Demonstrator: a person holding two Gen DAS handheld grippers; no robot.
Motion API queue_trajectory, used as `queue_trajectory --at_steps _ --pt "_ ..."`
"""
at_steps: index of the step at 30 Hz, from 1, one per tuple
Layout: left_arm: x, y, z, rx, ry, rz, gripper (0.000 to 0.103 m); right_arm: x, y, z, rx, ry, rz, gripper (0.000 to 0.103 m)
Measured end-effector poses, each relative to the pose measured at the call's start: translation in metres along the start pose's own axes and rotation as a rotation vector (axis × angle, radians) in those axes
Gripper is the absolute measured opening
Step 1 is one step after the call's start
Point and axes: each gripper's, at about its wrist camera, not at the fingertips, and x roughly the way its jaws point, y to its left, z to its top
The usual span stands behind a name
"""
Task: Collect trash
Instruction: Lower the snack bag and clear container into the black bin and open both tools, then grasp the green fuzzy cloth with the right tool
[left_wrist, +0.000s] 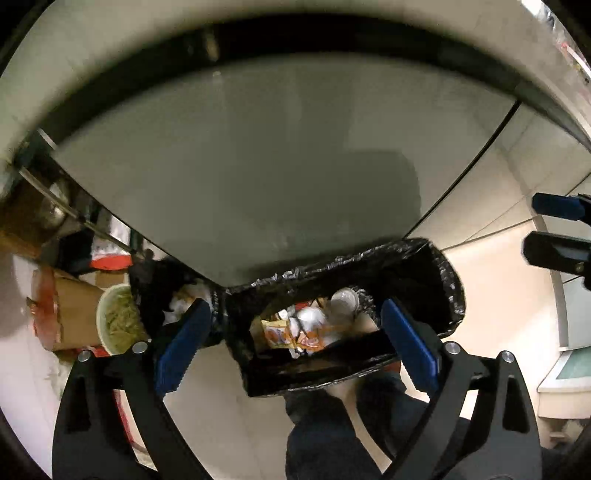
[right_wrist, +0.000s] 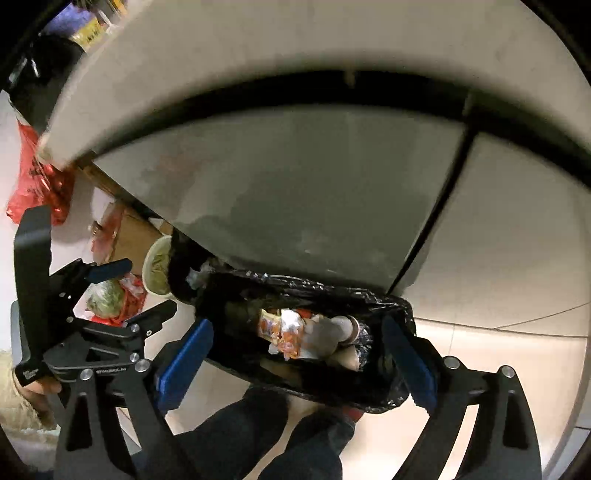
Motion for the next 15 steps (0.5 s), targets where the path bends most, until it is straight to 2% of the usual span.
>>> queue_trajectory --at_steps 2,5,8,10,12,15 --pt "-0.028 0.0 0.009 -0.012 -0.014 0.0 0.091 -0.031 0.006 0.009 -0.013 -0.04 0.002 0.097" --pt "-0.076 0.006 0.027 -0.039 -0.054 0.004 0.092 -0.084 0.012 0.027 -0.01 -0.115 0.034 0.098" --pt "-0.125 0.01 0.051 -0.058 -0.122 0.045 0.092 -0.136 0.023 0.052 -0.019 -0.217 0.06 0.098" --pt "-0.163 0.018 0.075 -0.09 -0.219 0.052 0.094 -0.165 0.031 0.069 -0.043 -0.291 0.063 0.098" --pt "-0.184 0.024 0.101 -0.115 -0.294 0.061 0.095 -0.189 0.034 0.09 -0.073 -0.375 0.045 0.098" --pt "-0.196 0.033 0.143 -0.146 -0.379 0.073 0.095 -0.205 0.026 0.134 -0.092 -0.455 0.012 0.098"
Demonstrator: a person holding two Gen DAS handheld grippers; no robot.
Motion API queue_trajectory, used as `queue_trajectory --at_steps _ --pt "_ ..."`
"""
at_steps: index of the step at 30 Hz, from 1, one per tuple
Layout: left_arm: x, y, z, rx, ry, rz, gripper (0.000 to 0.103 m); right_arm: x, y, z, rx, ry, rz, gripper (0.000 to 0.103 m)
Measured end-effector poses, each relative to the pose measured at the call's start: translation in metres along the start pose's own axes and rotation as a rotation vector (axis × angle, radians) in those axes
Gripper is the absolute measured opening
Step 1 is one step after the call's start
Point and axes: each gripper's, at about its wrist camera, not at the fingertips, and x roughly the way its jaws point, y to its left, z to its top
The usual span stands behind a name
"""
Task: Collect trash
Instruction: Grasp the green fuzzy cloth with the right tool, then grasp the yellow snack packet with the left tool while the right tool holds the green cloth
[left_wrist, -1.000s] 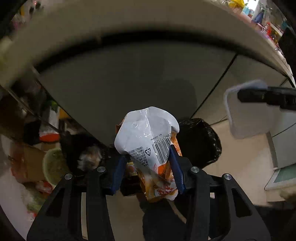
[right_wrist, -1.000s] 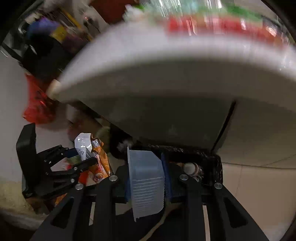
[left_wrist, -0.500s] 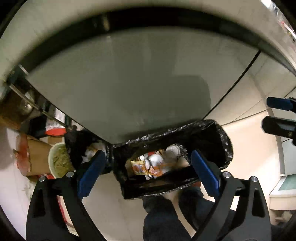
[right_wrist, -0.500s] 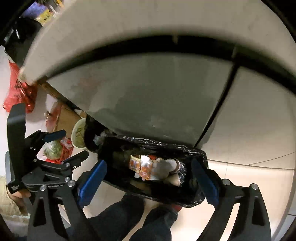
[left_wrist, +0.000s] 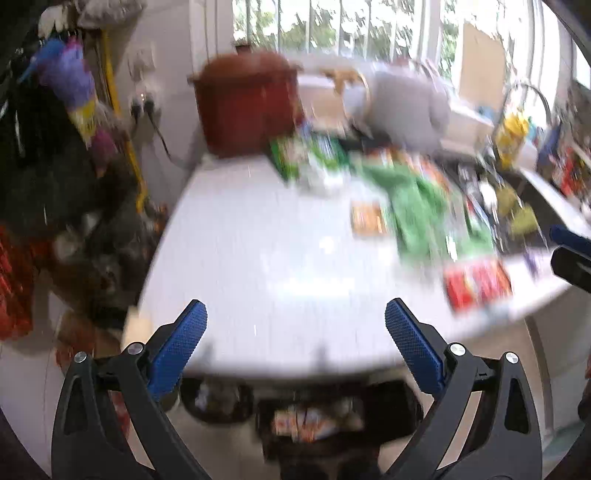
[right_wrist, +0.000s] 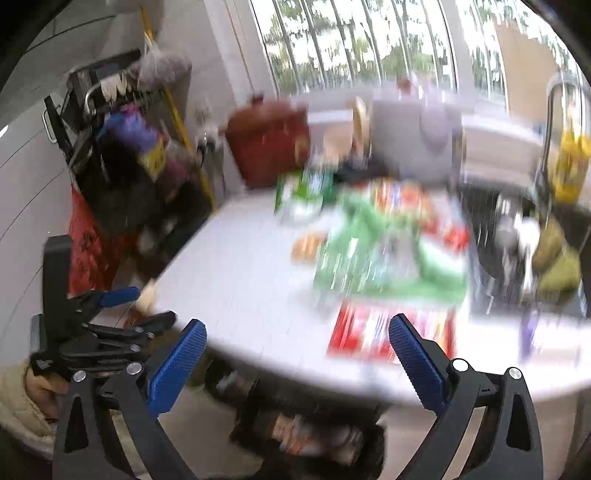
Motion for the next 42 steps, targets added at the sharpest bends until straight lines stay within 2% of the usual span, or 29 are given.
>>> queue_trajectory --at_steps 2,6,9,12,14,16,18,19,21,22,29,34,38,39,42 --pt "0.011 -0.001 0.025 -0.014 -0.034 0.007 0.095 0.02 -0.021 0.025 0.021 -0.014 0.008 0.098" --pt "0.041 -0.011 0.051 -0.02 -0.014 0.0 0.095 0.09 -0.051 0.058 0.036 0.086 0.009 0.098" --pt "0.054 -0.012 0.052 -0.025 0.017 0.003 0.095 0.145 -0.057 0.063 -0.009 0.192 -0.008 0.098" --pt "0.069 -0.008 0.046 -0.034 0.061 0.0 0.095 0.187 -0.061 0.067 -0.054 0.251 -0.041 0.098" --pt "0.076 -0.007 0.042 -0.037 0.087 0.001 0.095 0.217 -0.062 0.066 -0.067 0.344 -0.037 0.098" --pt "0.084 -0.005 0.04 -0.037 0.11 0.008 0.095 0.233 -0.06 0.063 -0.113 0.395 -0.059 0.092" --pt "0.091 -0.003 0.041 -0.047 0.124 0.002 0.095 0.232 -0.054 0.063 -0.175 0.386 -0.089 0.069" --pt "0.095 -0.002 0.042 -0.054 0.129 -0.005 0.095 0.229 -0.057 0.066 -0.152 0.384 -0.055 0.05" --pt "0.103 -0.003 0.045 -0.062 0.14 -0.013 0.095 0.225 -0.06 0.07 -0.145 0.377 -0.053 0.035" --pt "0.106 -0.004 0.046 -0.065 0.142 -0.021 0.095 0.221 -0.06 0.073 -0.16 0.369 -0.069 0.012" --pt "0.133 -0.031 0.062 -0.038 0.148 -0.166 0.095 0.167 -0.062 0.096 -0.105 0.237 0.039 0.011" --pt "0.16 -0.036 0.075 -0.137 0.16 -0.263 0.095 0.116 -0.06 0.129 -0.056 0.079 0.101 0.011" --pt "0.189 -0.052 0.083 -0.146 0.239 -0.256 0.095 0.066 -0.061 0.159 -0.022 -0.067 0.138 0.012" --pt "0.195 -0.055 0.082 -0.158 0.262 -0.263 0.095 0.058 -0.061 0.162 -0.02 -0.087 0.14 0.012" --pt "0.204 -0.069 0.085 -0.151 0.253 -0.235 0.095 0.043 -0.06 0.164 -0.025 -0.11 0.138 0.012"
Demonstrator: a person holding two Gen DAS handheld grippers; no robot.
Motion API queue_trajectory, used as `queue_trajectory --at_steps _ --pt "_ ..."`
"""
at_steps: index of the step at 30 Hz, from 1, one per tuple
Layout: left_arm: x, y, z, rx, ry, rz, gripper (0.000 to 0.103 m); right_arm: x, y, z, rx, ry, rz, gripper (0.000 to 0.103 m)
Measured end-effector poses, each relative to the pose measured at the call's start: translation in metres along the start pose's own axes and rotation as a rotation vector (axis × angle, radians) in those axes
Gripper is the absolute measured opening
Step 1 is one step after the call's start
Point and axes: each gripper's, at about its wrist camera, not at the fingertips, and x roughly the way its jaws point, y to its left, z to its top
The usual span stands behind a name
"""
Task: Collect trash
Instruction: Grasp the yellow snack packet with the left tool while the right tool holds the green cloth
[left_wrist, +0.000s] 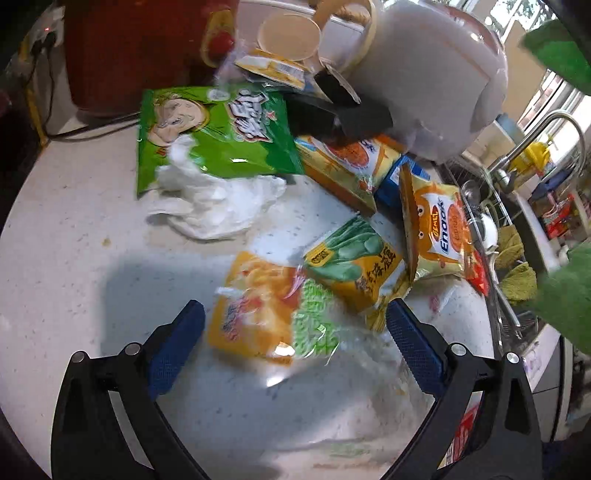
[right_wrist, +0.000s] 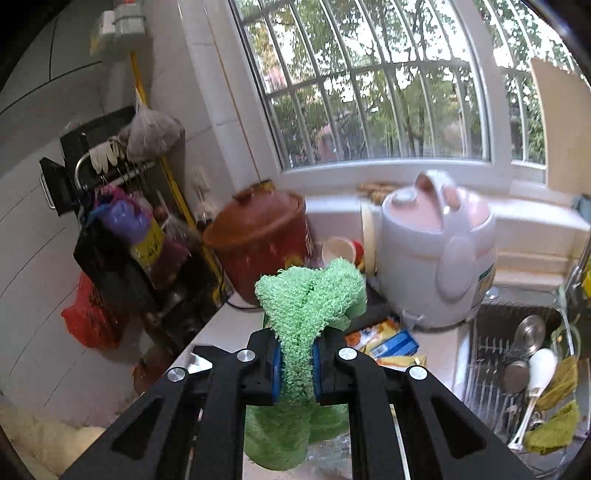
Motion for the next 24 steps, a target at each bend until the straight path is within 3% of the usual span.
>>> queue_trajectory --at_steps 1,3,4,5,7,8,11,16,24 --pt "0.002 -0.002 0.002 -0.007 -0.004 -0.012 0.095 -0.002 0.001 -0.001 -0.006 0.002 -0.006 0.012" --pt "0.002 -0.002 0.004 -0.028 -0.031 -0.035 0.075 -0.003 0.002 -0.006 -0.009 0.006 -0.014 0.013" --pt "0.003 -0.001 0.005 -0.034 -0.031 -0.055 0.045 -0.004 0.0 -0.009 0.004 0.004 -0.014 0.013" --pt "0.004 0.001 0.005 -0.043 -0.027 -0.061 0.029 -0.006 -0.002 -0.011 0.014 0.002 -0.01 0.013" --pt "0.001 0.006 0.005 -0.05 -0.042 -0.095 0.025 -0.01 -0.004 -0.015 0.028 -0.004 -0.014 0.015" --pt "-0.003 0.006 0.005 -0.04 -0.055 -0.099 0.017 -0.011 -0.006 -0.017 0.033 -0.002 -0.009 0.016" --pt "-0.018 0.005 0.005 0.011 -0.097 -0.093 0.015 -0.011 -0.006 -0.022 0.033 -0.004 -0.008 0.016" --pt "-0.045 0.015 0.009 0.0 -0.141 -0.108 0.013 -0.01 -0.005 -0.025 0.054 -0.019 0.001 0.017" --pt "-0.184 0.045 -0.02 0.096 -0.355 -0.107 0.013 -0.059 0.025 -0.037 0.017 -0.074 0.039 0.017"
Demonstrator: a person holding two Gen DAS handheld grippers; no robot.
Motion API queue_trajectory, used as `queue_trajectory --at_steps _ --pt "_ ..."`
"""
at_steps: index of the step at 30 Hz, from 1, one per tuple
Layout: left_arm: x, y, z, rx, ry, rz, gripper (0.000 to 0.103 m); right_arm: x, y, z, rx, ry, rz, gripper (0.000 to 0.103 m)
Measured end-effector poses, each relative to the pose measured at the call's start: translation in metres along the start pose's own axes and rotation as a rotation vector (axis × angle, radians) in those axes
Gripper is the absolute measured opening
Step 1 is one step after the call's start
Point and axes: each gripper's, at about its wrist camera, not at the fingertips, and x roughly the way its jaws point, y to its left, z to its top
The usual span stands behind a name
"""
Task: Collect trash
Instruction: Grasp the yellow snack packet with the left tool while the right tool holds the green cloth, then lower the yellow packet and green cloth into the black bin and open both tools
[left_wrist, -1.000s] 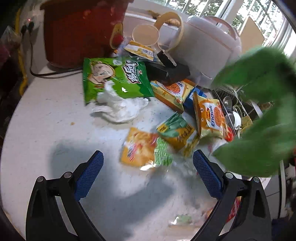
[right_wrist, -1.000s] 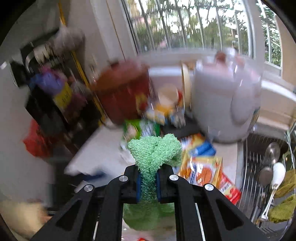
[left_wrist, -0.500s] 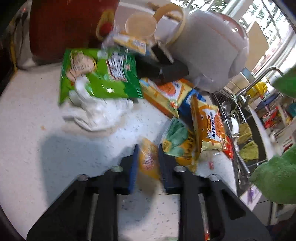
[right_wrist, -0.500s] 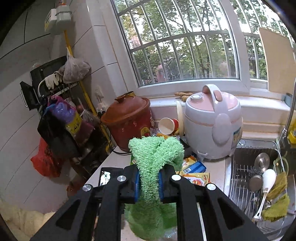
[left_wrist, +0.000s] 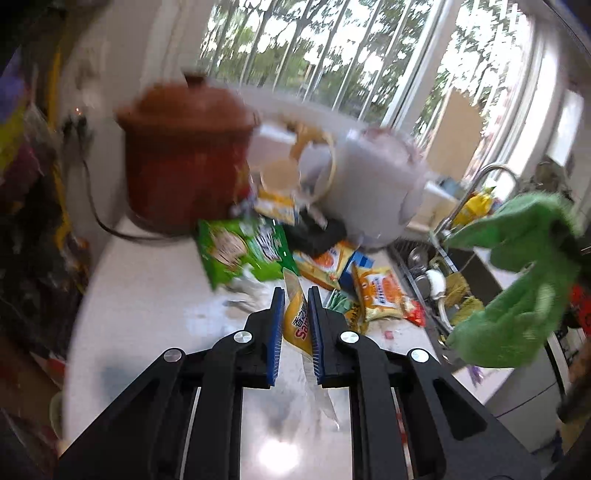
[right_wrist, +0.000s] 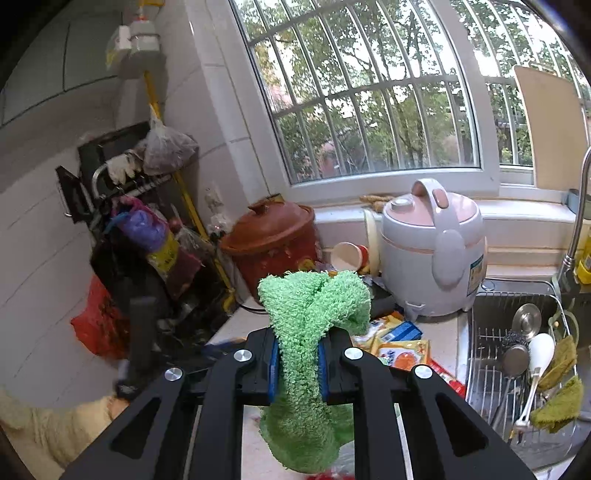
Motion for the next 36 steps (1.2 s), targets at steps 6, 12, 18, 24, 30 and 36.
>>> queue_trajectory --at_steps 6,12,18,24,30,36 --pt "-0.09 -0.008 -0.053 0.105 0.027 0.001 0.013 -0.025 0.038 -0.048 -0.034 0.117 0.044 0.017" --pt "-0.098 -0.014 -0.135 0.115 0.195 0.015 0.013 -0.006 0.049 -0.144 0.086 0.332 0.052 0.017" --pt "-0.047 0.005 -0.228 0.075 0.343 0.023 0.014 0.029 0.049 -0.242 0.153 0.478 -0.007 0.017" --pt "0.027 0.029 -0.306 0.076 0.41 0.084 0.015 0.079 0.029 -0.337 0.168 0.581 -0.082 0.017" --pt "0.103 0.052 -0.349 0.075 0.436 0.142 0.022 0.138 -0.003 -0.406 0.192 0.63 -0.154 0.017" --pt "0.105 0.054 -0.364 0.085 0.43 0.206 0.089 0.132 -0.008 -0.424 0.151 0.598 -0.266 0.092"
